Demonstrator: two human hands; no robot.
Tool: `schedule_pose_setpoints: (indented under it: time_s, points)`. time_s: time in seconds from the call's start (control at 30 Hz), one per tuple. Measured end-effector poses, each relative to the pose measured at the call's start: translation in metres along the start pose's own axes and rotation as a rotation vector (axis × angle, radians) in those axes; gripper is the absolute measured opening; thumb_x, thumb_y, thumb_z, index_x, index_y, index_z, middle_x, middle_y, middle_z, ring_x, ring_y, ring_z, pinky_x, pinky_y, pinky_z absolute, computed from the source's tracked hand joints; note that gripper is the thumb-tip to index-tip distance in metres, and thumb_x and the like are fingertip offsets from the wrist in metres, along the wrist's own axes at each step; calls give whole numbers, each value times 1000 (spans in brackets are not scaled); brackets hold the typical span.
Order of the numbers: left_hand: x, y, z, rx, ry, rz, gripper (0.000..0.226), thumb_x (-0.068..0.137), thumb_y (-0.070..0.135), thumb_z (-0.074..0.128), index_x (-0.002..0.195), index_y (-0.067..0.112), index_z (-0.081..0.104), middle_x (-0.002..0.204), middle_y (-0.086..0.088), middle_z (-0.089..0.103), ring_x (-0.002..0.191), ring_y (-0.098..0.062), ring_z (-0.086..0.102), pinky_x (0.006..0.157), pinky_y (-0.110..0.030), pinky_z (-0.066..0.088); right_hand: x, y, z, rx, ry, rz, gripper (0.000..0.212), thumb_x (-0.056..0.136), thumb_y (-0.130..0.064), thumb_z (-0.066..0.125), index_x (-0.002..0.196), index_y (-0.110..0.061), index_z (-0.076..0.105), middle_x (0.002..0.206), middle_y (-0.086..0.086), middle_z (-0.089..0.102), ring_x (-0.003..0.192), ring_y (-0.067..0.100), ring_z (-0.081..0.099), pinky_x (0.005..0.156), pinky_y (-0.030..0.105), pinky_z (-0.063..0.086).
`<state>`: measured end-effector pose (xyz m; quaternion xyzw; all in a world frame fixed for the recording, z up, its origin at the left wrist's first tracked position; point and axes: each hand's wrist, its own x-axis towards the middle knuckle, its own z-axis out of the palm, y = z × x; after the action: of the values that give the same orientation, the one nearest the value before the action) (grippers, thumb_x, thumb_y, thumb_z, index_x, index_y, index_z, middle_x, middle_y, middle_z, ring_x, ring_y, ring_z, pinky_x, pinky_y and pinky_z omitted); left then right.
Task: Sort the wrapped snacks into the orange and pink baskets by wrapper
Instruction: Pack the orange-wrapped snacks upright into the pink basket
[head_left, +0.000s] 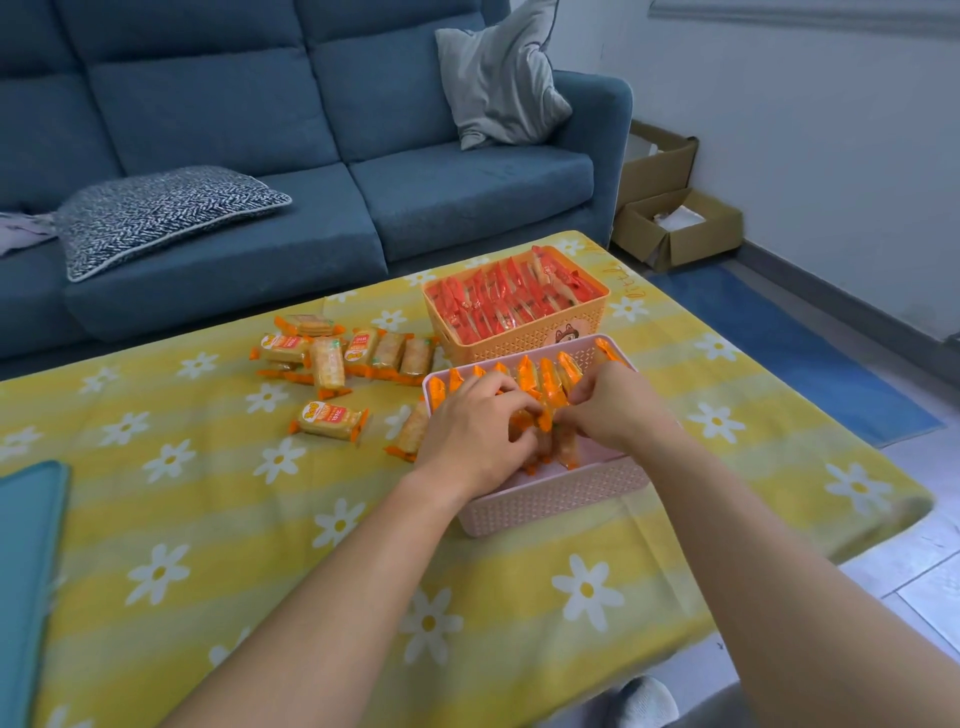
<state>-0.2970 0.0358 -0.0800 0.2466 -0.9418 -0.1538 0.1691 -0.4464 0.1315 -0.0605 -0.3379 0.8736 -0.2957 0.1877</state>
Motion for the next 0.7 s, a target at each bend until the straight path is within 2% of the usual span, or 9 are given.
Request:
schedule_pose_setpoints:
  time_s: [0.1,0.23,0.3,0.4,0.5,0.6,0.7]
  points:
    - [-2,1,-1,16,-32,-13,24,90,38,65,114,36,69,122,15,55,117,-11,46,89,-27,39,-1,0,-3,27,81,-2,12,74,-9,75,71,-10,64,70,6,67,66,21,60,49,26,38]
    - [-2,1,-2,-14,-29,-24,24,91,34,66,114,36,69,124,17,56,120,-9,48,90,-27,41,-3,1,4,-18,28,-1,16,80,-22,78,83,-14,65,76,5,69,74,23,64,50,26,38]
    - [-5,0,-5,-53,-30,-24,26,92,31,64,117,35,69,128,17,58,123,-7,48,91,-25,41,-3,-1,1,-48,25,-7,17,81,-25,78,83,-10,70,76,8,71,74,25,65,52,29,42]
    - [-12,-6,-13,-112,34,-21,27,92,30,62,117,32,70,128,17,63,124,-7,52,98,-32,47,-4,-5,-7,-77,68,-5,22,79,-19,72,80,3,71,76,19,71,74,31,68,60,38,53]
    - [-25,-16,-27,-149,154,-49,25,92,24,58,112,30,71,121,14,67,119,-10,57,95,-32,48,-16,-15,-13,-114,144,-24,18,75,-12,62,78,5,68,71,20,69,69,32,67,56,38,53]
    - [-44,-34,-42,-148,245,-151,27,93,14,50,102,27,71,109,11,66,106,-13,60,84,-33,48,-36,-40,-11,-72,205,-135,14,79,-13,59,76,-2,67,69,17,68,68,34,66,57,40,55]
    - [-67,-65,-49,-163,237,-368,32,90,3,48,94,28,68,103,8,65,99,-15,60,80,-31,46,-64,-76,7,36,200,-300,14,88,-15,57,80,-12,69,73,4,69,70,24,65,60,36,54]
